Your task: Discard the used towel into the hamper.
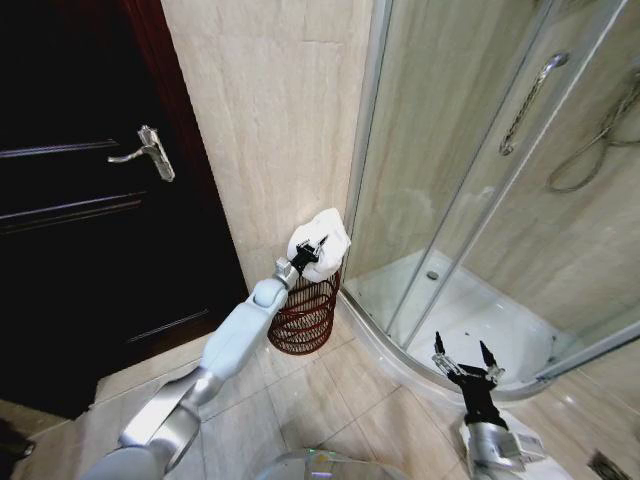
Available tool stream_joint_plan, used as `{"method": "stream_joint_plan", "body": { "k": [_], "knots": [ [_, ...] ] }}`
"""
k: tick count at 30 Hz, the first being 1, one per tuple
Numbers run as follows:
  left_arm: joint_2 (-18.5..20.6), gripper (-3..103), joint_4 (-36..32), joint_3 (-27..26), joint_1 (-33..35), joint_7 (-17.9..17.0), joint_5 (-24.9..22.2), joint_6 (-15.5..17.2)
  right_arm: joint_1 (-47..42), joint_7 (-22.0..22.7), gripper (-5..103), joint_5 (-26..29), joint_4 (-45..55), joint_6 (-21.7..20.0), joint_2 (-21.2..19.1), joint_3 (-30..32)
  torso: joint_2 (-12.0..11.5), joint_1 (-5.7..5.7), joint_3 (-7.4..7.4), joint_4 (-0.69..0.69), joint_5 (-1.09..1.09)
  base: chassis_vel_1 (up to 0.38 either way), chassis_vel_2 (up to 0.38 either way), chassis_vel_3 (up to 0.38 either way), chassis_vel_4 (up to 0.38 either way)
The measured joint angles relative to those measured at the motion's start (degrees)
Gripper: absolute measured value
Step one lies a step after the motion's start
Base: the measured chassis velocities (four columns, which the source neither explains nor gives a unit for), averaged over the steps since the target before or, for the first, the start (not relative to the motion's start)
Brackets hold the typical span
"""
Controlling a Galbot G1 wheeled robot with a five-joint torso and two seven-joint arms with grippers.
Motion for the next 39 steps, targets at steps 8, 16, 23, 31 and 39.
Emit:
{"method": "stream_joint_plan", "body": {
  "k": [8, 16, 23, 31, 39],
  "knots": [
    [0.47, 12, 2.24, -3.01, 2.58, 0.12, 7.01, 1.24, -0.04, 0.29, 100, 1.44, -1.20, 1.10, -0.97, 0.49, 0.02, 0.00, 0.00, 0.02, -0.01, 0.000, 0.000, 0.000, 0.000],
    [0.98, 22, 0.84, -2.92, 6.77, 0.92, 7.88, 4.58, 0.85, 0.30, 100, 1.50, -1.50, 0.66, -1.06, 0.32, 0.03, 0.00, 0.01, 0.01, -0.01, 0.000, 0.000, 0.000, 0.000],
    [1.92, 38, -3.53, -2.82, 8.14, 3.25, 8.33, 12.91, 0.84, 0.34, 100, 1.73, -1.28, 0.47, -1.23, 0.68, 0.04, 0.00, 0.01, -0.01, -0.01, 0.000, 0.000, 0.000, 0.000],
    [3.96, 76, -11.83, -3.25, 10.34, 8.46, 10.06, 28.90, 0.61, 0.38, 100, 1.81, -1.58, 0.79, -0.94, 0.31, 0.04, 0.01, 0.01, 0.00, -0.01, 0.000, 0.000, 0.000, 0.000],
    [4.38, 99, -15.40, -5.24, 14.60, 1.63, 5.70, 20.76, -0.01, 0.50, 100, 2.09, -1.33, 1.36, -0.91, 0.33, 0.05, 0.01, 0.02, 0.00, -0.02, 0.000, 0.000, 0.000, 0.000]
  ]
}}
